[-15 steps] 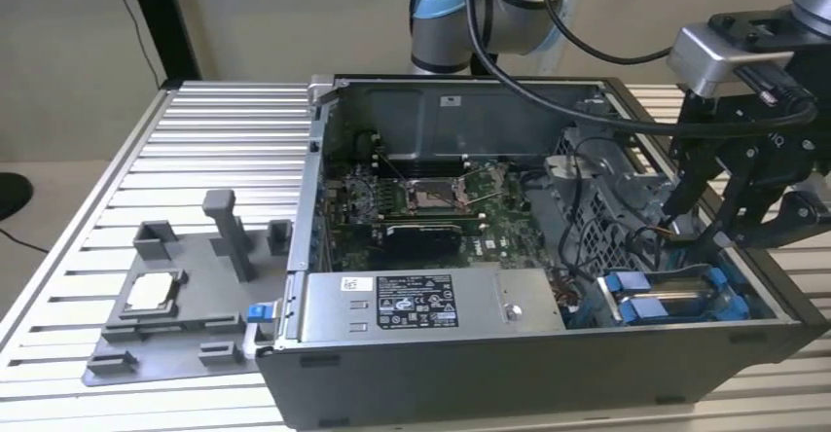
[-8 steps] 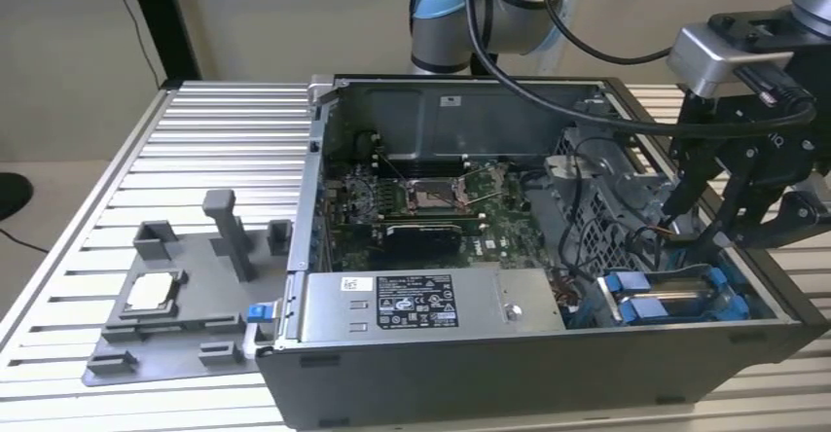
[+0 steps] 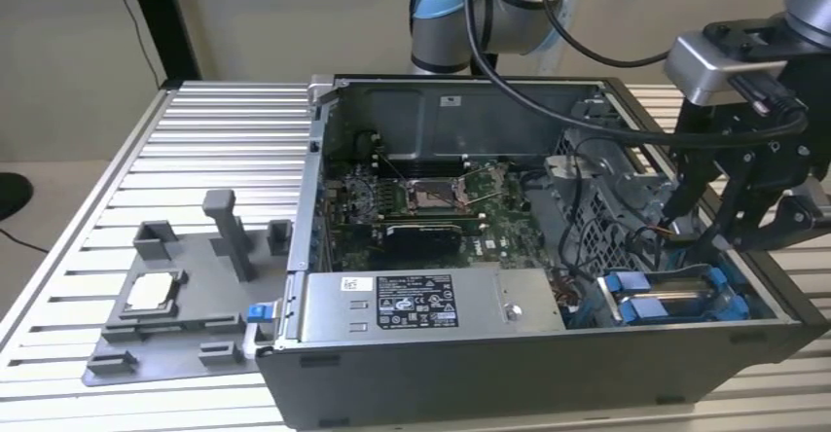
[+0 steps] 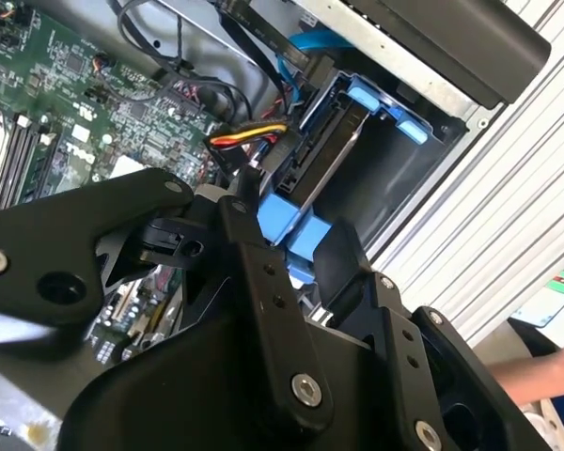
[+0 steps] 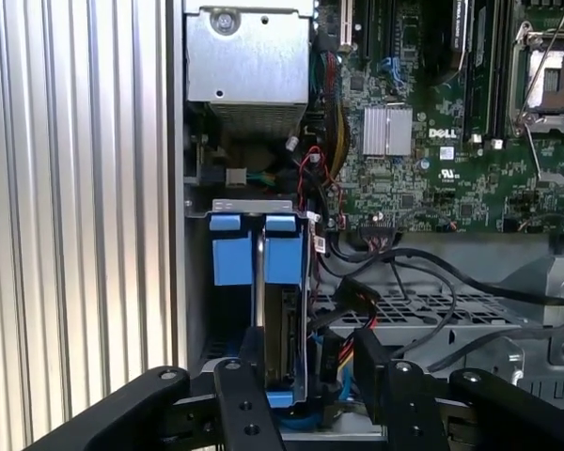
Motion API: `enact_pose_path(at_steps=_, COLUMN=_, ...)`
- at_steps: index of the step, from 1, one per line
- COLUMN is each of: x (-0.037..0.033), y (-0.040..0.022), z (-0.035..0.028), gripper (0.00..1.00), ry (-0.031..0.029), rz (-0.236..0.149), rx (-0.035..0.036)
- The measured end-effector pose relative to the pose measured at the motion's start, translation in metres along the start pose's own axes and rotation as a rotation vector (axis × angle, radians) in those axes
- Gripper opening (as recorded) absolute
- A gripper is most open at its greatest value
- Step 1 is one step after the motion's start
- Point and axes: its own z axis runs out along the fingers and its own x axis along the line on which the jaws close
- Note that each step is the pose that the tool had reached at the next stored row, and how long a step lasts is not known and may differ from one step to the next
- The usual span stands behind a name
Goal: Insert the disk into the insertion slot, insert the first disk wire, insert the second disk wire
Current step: 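Insert the disk into the insertion slot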
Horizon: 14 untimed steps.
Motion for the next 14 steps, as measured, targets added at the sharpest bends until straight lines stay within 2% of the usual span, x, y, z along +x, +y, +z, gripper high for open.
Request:
enact_pose_path(at_steps=4, x=-0.0008, y=0.0001, z=0.0041, gripper=1.0, ry=-0.0021, rz=0.0, rx=0.0077)
enact_pose_path(at_steps=11, x=-0.0093, y=0.0005, z=0.0154, gripper=1.0, ry=-0.0022, rz=0.001, rx=0.0099)
enact_pose_path(at_steps=14, x=-0.0112, y=0.0003, z=0.0187, gripper=1.0, ry=-0.0041, rz=0.001, rx=0.0127)
